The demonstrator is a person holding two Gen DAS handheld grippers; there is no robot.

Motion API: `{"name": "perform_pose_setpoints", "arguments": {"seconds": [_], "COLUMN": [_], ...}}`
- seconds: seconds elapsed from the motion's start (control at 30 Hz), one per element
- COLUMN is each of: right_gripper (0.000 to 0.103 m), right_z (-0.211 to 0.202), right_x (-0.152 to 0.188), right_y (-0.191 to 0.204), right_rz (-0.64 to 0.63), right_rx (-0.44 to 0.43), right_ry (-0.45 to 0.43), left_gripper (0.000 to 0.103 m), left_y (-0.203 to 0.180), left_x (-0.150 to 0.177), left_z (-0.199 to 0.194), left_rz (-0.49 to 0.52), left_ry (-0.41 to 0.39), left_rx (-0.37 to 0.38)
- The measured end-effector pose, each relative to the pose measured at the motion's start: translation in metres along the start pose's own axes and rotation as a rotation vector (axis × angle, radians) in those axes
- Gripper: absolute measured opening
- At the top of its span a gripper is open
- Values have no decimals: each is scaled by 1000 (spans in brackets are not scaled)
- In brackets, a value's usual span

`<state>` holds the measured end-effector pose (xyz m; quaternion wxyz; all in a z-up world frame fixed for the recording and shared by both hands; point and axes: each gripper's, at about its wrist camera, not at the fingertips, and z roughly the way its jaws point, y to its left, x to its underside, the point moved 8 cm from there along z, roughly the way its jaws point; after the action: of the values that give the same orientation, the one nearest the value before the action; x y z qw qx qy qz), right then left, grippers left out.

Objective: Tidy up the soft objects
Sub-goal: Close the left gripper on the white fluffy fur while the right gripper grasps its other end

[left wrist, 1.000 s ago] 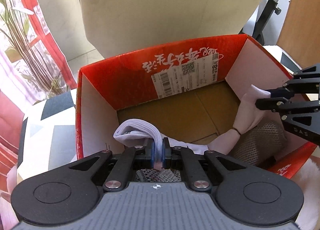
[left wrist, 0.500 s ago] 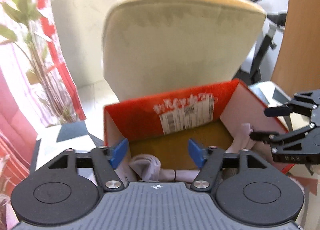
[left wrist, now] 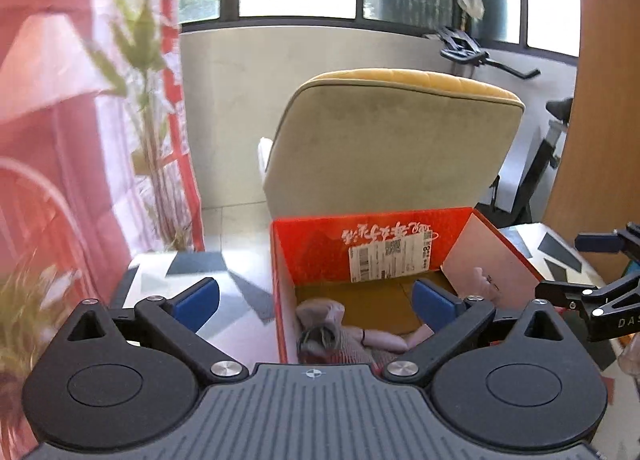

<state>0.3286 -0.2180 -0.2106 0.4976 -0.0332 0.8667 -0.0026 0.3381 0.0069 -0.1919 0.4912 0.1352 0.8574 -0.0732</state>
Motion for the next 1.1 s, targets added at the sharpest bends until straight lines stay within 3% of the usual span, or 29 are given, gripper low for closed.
{"name": "perform_pose_setpoints", "arguments": {"seconds": [0.27,0.53,0.83,1.1], "right_gripper": [103,103,103,103], "right_z": [-52,-79,-85,-78], "right_x": [25,66,112,124], "right_y": [18,38,44,21], "right_rz": [98,146,143,201], "right_rx": [-41,-28,-2,24], "right_ry": [-92,-118,-63,-28], "left_gripper": [103,103,103,103], "left_y": [13,10,12,2], "left_x": [40,79,116,109], "left_z": [-42,-69,-69,-63], "left_rz": [-75,-84,-142,-174], "left_ry": [-11,-14,45,62], "left_rx": [-34,-35,-38,15]}}
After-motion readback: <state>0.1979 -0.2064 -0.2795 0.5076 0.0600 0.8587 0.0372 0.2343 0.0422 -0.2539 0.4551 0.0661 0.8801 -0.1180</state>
